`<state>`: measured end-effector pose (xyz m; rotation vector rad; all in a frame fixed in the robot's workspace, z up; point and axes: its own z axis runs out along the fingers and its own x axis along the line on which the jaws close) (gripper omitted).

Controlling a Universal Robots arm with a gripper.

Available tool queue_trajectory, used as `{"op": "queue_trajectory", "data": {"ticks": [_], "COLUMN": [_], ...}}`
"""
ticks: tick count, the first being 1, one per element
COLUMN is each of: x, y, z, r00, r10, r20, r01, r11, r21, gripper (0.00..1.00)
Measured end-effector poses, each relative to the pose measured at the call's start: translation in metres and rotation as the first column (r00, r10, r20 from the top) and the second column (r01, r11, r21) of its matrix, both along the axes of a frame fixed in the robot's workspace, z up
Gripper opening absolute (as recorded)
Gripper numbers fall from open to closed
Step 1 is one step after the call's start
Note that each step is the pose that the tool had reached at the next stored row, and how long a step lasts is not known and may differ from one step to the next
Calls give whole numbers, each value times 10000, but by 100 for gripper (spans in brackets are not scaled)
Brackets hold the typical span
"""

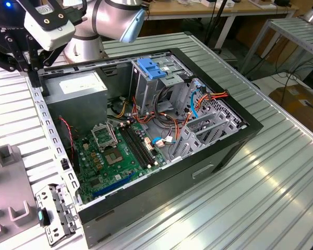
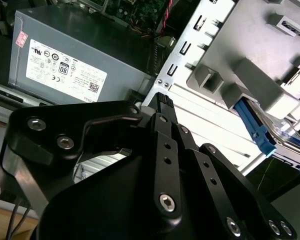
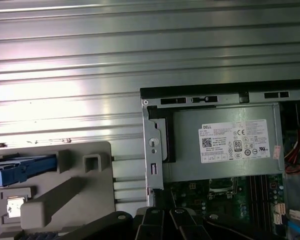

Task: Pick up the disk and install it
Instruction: 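Reach for the disk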

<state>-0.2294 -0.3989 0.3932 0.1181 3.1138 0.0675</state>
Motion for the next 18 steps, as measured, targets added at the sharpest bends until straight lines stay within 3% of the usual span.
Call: {"op": "queue_trajectory", "data": {"ticks": [18], "x": [-179], "y": [0], "z": [-1], "r00": [10000], "r10": [0], "r20": [1], "r01": [0], "r11": [10000], "r21": [2], "gripper": [11]}}
